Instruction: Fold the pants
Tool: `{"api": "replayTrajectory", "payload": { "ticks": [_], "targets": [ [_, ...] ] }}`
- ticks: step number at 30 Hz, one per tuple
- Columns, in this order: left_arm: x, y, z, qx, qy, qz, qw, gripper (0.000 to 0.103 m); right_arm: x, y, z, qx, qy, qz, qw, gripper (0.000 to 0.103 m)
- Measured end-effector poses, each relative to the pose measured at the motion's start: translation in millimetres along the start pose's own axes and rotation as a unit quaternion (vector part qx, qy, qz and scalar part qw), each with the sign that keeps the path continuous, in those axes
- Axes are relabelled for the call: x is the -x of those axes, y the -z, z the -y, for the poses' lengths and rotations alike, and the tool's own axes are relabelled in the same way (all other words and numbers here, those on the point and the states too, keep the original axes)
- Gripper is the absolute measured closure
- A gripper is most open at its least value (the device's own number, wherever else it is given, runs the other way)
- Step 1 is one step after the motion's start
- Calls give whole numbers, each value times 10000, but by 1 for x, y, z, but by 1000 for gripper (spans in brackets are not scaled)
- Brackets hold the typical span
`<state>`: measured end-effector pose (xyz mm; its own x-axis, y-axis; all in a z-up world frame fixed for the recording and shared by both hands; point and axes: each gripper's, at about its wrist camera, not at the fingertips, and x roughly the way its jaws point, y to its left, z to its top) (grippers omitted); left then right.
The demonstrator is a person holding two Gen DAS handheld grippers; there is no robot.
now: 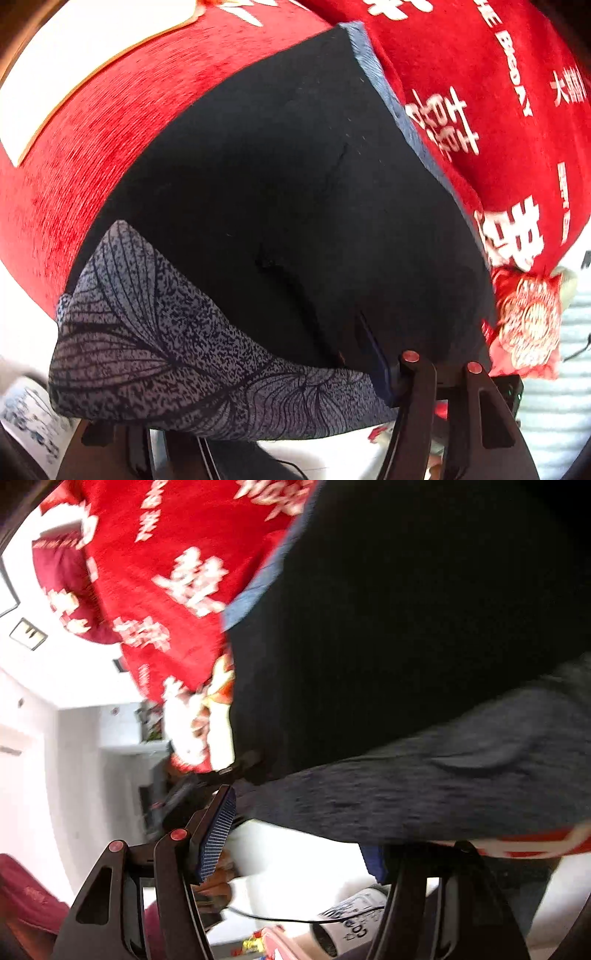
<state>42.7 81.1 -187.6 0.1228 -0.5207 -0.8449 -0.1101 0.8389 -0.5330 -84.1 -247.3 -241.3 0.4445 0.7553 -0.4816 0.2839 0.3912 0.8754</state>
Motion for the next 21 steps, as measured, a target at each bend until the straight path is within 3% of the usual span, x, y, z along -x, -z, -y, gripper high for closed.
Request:
{"api": "replayTrajectory", "payload": {
  "ticks": [3,6,7,8,9,11,15,21],
  "targets": [
    [-5,-1,5,-251,-89,-157,9995,39,18,3,25,-374,122,362,9986,37],
    [-3,-7,5,-338,-130,-286,9989,41,34,7,43,-1095,-322,727,9908,44],
    [-4,-7,7,-342,-204,-304,9987,54,37,7,46,-1336,-407,823,9868,62],
    [-3,-7,5,-351,-221,-342,9986,66,41,8,47,-1547,-495,953,9821,91],
    [0,-8,3,-301,-103,-382,9988,69,48,9,47,-1773,-581,1127,9760,94],
    [11,-12,5,-237,-69,-372,9990,73,57,9,33,-1773,-578,1291,9739,94],
    [36,-29,32,-544,-51,-144,9984,73,73,-9,-23,-1079,-297,1241,9859,94],
    [55,-89,81,-800,150,341,9961,72,92,-73,-69,-573,-112,1010,9932,94]
  ]
}}
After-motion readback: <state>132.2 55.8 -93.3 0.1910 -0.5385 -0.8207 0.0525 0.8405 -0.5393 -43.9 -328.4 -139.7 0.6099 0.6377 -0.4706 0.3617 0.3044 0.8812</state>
